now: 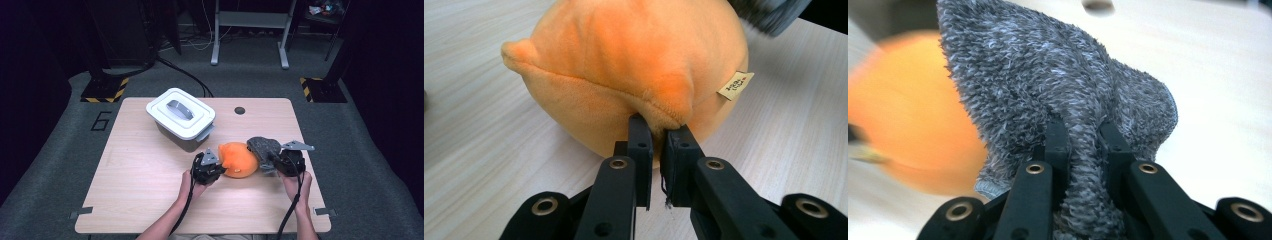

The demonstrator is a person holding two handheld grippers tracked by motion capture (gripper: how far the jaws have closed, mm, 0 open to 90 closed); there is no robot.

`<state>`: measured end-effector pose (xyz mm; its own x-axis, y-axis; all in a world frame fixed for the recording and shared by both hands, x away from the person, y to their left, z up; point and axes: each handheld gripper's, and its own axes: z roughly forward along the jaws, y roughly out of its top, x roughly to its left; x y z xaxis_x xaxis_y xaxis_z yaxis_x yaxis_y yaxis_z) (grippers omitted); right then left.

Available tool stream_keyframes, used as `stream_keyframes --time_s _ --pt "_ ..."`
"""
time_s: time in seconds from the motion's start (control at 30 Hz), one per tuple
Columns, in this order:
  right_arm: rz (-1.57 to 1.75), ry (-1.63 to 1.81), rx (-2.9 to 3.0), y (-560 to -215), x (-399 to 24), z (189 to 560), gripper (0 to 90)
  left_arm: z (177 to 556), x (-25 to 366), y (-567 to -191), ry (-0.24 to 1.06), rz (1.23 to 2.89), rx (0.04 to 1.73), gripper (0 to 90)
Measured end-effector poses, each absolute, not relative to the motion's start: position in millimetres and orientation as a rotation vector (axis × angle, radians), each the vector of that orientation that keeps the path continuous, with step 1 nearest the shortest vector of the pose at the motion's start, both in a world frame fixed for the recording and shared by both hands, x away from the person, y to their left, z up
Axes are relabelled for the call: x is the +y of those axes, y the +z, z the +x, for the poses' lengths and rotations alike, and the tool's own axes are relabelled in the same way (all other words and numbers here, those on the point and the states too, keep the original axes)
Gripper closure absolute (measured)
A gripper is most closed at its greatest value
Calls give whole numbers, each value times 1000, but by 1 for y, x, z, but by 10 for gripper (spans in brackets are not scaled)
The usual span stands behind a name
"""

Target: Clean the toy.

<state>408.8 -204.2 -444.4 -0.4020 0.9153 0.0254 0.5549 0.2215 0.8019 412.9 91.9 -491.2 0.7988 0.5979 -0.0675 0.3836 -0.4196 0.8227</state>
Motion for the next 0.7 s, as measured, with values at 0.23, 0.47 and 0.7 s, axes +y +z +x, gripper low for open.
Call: stream_keyframes --time_s 0.23,0.47,0.7 --pt "1255 1063 2135 -440 -165 410 787 415 93 -491 303 2064 717 837" --pt "1298 1070 2133 -450 -163 425 788 409 98 -494 382 2033 698 643" --pt "1308 1060 2141 -450 -163 429 787 406 92 -504 451 2052 696 397"
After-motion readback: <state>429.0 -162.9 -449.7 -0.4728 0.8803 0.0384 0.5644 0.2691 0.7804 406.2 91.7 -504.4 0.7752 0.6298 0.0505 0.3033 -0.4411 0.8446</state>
